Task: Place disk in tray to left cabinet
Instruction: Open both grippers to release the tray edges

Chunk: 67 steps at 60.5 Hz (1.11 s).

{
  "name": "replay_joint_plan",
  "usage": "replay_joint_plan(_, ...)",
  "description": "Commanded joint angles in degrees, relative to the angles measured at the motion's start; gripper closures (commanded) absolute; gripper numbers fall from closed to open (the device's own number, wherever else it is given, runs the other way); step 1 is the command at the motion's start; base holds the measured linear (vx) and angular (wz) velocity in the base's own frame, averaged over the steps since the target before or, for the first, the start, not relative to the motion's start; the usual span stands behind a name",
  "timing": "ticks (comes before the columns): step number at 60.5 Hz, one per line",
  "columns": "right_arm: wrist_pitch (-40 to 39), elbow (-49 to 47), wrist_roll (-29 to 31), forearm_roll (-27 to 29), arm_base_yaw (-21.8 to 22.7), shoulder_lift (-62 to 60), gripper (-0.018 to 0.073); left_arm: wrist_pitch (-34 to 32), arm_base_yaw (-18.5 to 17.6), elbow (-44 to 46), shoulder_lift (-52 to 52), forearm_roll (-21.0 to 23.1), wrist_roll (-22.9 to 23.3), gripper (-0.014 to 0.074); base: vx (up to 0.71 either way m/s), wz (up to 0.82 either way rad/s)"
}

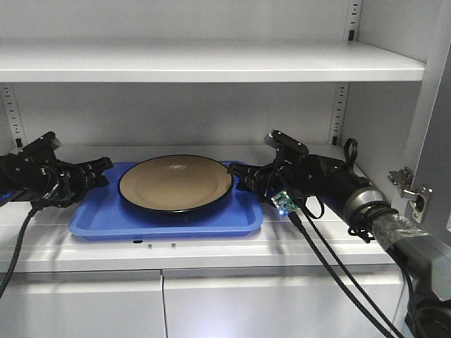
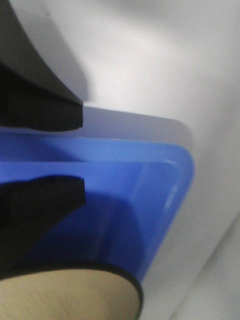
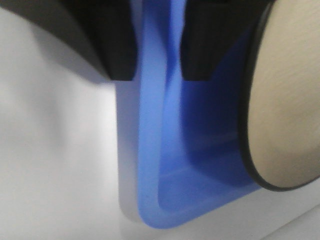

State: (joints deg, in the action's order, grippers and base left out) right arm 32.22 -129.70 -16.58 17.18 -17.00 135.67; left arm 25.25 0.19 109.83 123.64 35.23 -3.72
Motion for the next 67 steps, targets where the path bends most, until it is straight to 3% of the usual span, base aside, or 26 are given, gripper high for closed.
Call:
replay_joint_plan(1, -4.6, -2.0, 0.5, -1.0, 0.0, -4.9, 0.0132, -4.4, -0.4, 2.0, -4.0, 1.6, -0.4, 0.0147, 0.0, 0.0)
replay_joint_plan(21, -5.5, -2.0, -0.1, -7.7, 0.0, -6.7, 0.0122, -4.4, -0.4, 2.0, -4.9, -1.3, -0.4, 0.0134, 0.0, 0.0)
replay_joint_plan(67, -5.8, -2.0, -0.1, -7.5, 0.0, -6.7, 0.0122, -0.5, -0.4, 2.0, -7.0, -2.4, -0.3, 0.0134, 0.0, 0.0)
